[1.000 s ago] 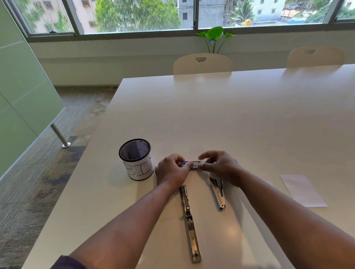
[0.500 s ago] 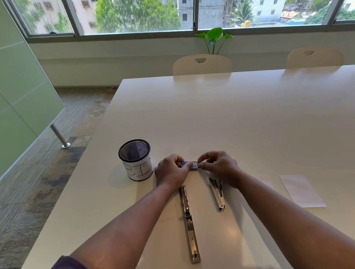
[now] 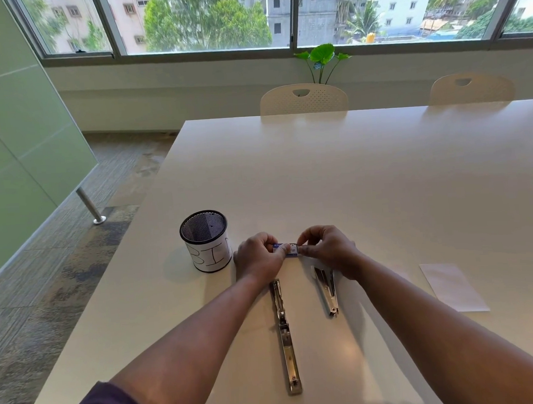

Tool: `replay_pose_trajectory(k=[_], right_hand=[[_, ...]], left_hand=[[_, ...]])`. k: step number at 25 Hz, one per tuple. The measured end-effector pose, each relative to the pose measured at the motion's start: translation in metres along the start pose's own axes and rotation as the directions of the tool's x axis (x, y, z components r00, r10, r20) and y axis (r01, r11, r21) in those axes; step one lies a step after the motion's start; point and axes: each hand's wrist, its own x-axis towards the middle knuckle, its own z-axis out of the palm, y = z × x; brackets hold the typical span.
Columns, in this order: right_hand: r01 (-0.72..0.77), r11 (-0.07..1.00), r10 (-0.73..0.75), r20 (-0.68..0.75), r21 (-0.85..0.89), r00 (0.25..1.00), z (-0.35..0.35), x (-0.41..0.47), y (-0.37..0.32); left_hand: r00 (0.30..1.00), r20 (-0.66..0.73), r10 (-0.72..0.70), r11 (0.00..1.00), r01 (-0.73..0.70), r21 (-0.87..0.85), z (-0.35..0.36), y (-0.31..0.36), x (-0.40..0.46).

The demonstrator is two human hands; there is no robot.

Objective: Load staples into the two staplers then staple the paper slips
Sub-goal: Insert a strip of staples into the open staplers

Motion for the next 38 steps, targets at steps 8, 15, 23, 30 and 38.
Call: replay_pose_trajectory(k=[8, 15, 23, 30, 38], right_hand=[[-0.091, 0.992, 0.080, 0.118, 0.087, 0.990, -0.008, 0.009, -0.011], [-0.146, 0.959, 0.075, 0.276, 0.244, 0.958, -0.029, 0.007, -0.013], [-0.078, 0.997, 0.070, 0.281, 0.017, 0.957, -0.014, 0.001, -0.008], [-0.027, 0.992, 0.012, 0.121, 0.120, 0.993, -0.008, -0.001, 0.001], [-0.124, 0.968, 0.132, -0.024, 0.220, 0.991, -0.008, 0.005, 0.002]], left_hand=[[1.000, 0.000, -0.003, 1.000, 0.003, 0.005, 0.000, 0.000, 0.001], [1.000, 0.004, -0.002, 1.000, 0.002, 0.006, 0.001, -0.002, 0.002], [1.000, 0.004, -0.003, 1.000, 0.003, -0.002, 0.001, -0.002, 0.002], [1.000, 0.003, 0.002, 1.000, -0.002, -0.001, 0.001, -0.003, 0.002], [1.000, -0.004, 0.003, 1.000, -0.003, 0.003, 0.002, -0.003, 0.002]])
